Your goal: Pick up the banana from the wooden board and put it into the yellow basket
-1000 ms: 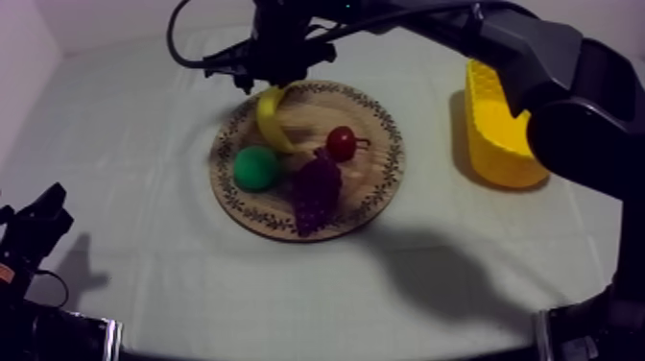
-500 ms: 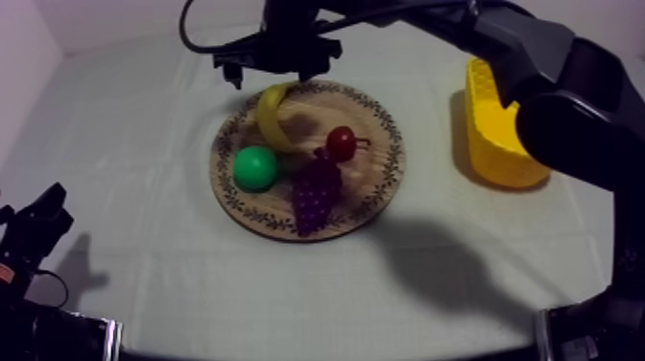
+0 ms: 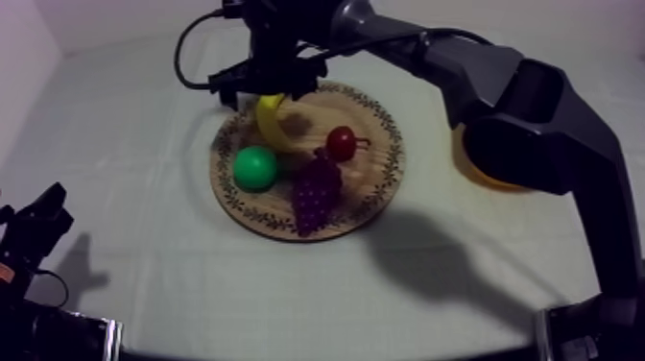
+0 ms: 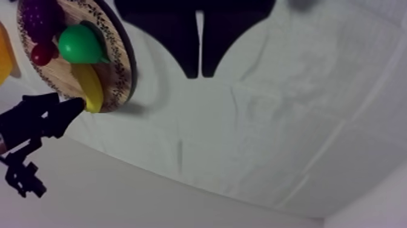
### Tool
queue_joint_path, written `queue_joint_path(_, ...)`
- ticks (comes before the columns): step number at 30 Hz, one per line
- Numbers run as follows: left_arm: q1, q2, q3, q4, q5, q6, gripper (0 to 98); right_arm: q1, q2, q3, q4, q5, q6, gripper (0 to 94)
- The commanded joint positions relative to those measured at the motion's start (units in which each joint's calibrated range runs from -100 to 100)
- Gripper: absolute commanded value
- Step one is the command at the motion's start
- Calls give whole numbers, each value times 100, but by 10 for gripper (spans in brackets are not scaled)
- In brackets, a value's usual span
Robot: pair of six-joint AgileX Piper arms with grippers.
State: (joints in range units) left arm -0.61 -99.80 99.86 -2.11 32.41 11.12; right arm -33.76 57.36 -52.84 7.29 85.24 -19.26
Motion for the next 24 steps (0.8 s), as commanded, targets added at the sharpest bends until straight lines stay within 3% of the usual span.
queue_joint_path(1,0,-3,3,-2,0,-1,1,12,142,-105,2,14,8,666)
queue_joint_path(16,0,-3,3,-2,0,-1,1,104,881,-917,-6,189,116,635)
queue_joint_path(24,0,-3,3,-2,0,-1,1,81,1190,-1042,22,143,136,528)
